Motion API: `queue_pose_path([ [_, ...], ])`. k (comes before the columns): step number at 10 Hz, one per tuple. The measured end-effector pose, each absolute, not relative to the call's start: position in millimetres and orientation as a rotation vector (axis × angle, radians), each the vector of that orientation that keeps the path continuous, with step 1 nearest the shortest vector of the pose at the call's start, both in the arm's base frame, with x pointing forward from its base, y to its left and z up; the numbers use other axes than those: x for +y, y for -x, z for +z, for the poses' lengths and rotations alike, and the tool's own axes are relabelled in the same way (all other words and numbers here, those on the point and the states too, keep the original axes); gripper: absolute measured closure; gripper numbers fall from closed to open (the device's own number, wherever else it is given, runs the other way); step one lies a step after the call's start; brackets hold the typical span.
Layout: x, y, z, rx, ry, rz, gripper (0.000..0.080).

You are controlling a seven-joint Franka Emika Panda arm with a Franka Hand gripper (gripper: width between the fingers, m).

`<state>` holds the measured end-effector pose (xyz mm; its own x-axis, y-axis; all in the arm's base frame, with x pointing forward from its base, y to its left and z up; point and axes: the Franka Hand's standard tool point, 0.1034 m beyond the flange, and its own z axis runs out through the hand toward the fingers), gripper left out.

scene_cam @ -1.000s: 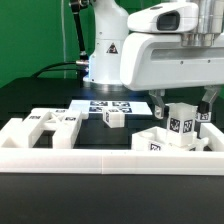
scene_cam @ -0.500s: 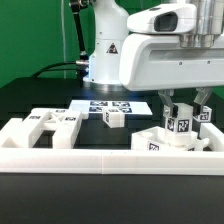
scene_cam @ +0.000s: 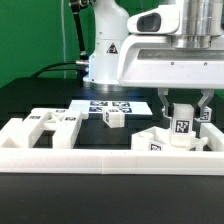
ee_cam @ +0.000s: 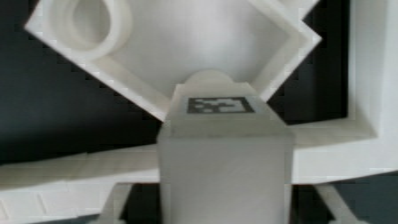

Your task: Assemble chair

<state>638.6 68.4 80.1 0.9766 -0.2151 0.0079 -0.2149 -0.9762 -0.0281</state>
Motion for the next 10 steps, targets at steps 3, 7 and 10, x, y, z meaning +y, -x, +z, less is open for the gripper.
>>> queue_pose_path([
  [3,75.7,-637.9,79.9,0.733,3.023,-0.013,0.0509],
  [7,83.2,-636.4,78.3,1.263,2.827,0.000,0.0509],
  [10,86.4,-635.4,78.3,1.487,2.708,0.021,0.0509],
])
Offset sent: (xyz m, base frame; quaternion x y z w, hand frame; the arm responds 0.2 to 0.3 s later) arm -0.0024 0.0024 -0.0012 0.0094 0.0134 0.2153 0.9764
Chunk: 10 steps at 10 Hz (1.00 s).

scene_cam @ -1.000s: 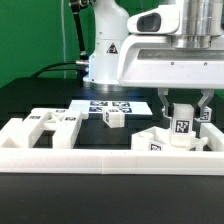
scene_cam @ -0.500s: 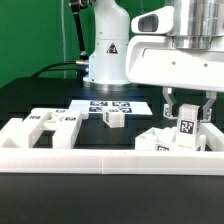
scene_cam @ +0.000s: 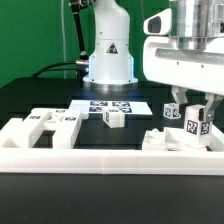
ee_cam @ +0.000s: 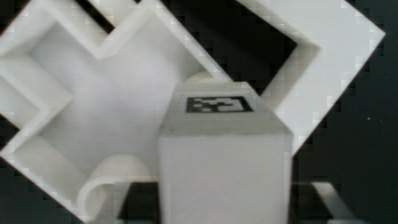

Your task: Assemble chair

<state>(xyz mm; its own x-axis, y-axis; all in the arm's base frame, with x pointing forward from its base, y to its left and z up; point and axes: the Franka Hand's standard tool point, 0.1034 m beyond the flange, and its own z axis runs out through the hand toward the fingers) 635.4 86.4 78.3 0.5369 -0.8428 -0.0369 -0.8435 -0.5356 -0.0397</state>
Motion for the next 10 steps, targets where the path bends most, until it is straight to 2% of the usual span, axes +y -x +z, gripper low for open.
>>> queue_pose_path([
  [2,88.7,-635.2,78.3,1.675,2.587,0.037,0.0509],
  [4,89.2,-635.1,78.3,1.602,2.633,0.034,0.0509],
  [5,92.7,-634.6,78.5,1.560,2.659,0.032,0.0325],
  [6,96.7,-633.5,78.5,1.430,2.732,0.024,0.0325],
  [7,98.7,-632.5,77.9,1.297,2.793,0.022,0.0190],
  [10,97.1,-632.4,77.2,1.008,2.910,0.013,0.0152],
])
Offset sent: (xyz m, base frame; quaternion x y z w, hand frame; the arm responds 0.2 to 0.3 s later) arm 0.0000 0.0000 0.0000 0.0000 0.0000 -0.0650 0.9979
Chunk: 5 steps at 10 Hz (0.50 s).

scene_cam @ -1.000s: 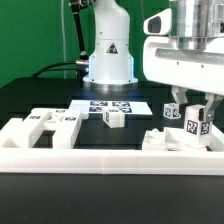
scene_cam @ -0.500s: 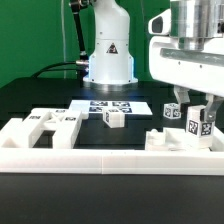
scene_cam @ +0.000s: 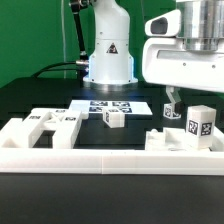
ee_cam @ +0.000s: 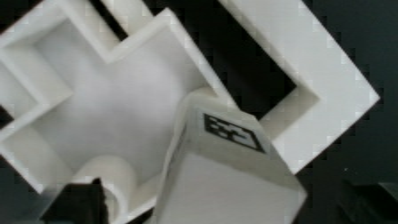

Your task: Assemble chair

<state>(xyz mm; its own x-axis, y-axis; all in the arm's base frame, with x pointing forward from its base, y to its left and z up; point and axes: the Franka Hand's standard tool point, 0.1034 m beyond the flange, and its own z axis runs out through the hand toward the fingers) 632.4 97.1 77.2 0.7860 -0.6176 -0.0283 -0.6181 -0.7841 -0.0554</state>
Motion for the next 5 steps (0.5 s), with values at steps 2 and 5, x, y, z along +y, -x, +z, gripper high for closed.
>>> queue_pose_path([
  [2,97.0,-632.4,77.1,0.805,2.973,0.007,0.0151],
  [5,101.6,-631.8,78.0,0.406,3.065,-0.009,0.0151],
])
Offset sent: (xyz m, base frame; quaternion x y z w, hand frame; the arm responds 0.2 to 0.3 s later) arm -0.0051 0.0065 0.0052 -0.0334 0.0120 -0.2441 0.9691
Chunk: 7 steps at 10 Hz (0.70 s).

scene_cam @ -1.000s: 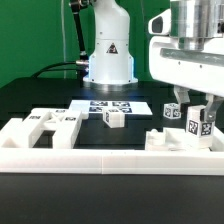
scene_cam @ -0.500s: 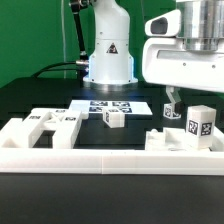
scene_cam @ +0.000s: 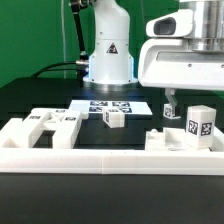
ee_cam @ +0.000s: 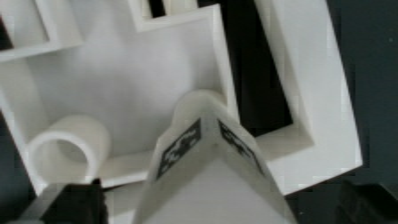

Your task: Assemble chair

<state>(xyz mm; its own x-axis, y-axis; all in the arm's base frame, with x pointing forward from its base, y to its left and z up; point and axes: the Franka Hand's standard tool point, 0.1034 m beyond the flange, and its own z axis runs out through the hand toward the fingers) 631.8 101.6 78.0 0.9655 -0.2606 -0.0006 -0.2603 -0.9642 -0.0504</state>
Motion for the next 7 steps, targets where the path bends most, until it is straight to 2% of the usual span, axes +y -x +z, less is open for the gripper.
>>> queue_pose_path([
  [5,96.2,-631.3,75.1,-0.098,3.097,-0.015,0.0151],
  [7,97.7,-630.9,74.7,-0.105,3.101,-0.014,0.0151],
])
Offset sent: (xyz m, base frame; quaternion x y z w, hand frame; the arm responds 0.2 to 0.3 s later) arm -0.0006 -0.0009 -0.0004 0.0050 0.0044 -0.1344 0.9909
